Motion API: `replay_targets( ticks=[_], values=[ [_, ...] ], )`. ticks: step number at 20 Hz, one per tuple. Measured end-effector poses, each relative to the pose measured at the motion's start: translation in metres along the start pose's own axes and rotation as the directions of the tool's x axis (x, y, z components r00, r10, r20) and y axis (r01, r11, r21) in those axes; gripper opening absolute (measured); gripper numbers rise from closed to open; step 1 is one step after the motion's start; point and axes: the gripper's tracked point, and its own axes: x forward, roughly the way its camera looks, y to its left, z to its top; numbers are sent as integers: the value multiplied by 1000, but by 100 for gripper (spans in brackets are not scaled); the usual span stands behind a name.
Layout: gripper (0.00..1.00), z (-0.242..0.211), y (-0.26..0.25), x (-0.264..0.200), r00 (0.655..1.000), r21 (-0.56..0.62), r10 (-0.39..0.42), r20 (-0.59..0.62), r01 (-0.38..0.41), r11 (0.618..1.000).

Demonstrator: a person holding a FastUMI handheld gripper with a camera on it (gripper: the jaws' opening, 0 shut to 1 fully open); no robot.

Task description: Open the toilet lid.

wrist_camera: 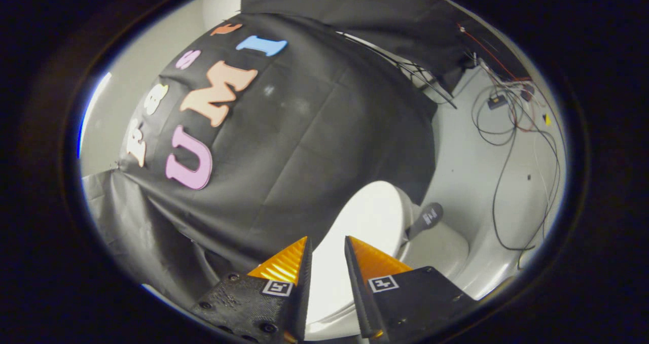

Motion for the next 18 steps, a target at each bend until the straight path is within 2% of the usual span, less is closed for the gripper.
replay_targets(
  ticks=[7,13,18],
  values=[
    [40,-13,-78,20,984,136,-168,-54,174,975],
    [40,13,-107,40,988,259,-154,-7,151,954],
    [40,36,-113,53,994,339,-94,51,72,938]
  ],
)
